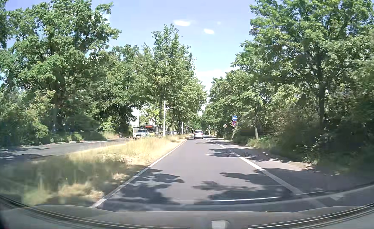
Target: Follow the waypoints while adhering to traffic rules and regulations
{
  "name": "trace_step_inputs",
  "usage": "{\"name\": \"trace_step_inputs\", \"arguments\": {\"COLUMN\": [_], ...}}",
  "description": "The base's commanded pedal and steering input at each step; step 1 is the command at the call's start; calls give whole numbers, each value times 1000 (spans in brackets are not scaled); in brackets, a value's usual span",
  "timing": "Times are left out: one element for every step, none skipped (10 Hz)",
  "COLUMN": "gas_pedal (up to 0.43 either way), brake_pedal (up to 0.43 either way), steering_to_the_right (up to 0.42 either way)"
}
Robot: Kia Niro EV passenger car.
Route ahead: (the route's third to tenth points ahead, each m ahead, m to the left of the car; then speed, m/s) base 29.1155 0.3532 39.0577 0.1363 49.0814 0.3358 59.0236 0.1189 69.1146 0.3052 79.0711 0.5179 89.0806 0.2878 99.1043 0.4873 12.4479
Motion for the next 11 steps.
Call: {"name": "trace_step_inputs", "arguments": {"gas_pedal": [87,87,87,87,87,87,87,87,87,87,87], "brake_pedal": [30,30,30,30,30,30,30,30,30,30,30], "steering_to_the_right": [1,0,0,0,-1,-3,-3,-3,-3,-3,-3]}}
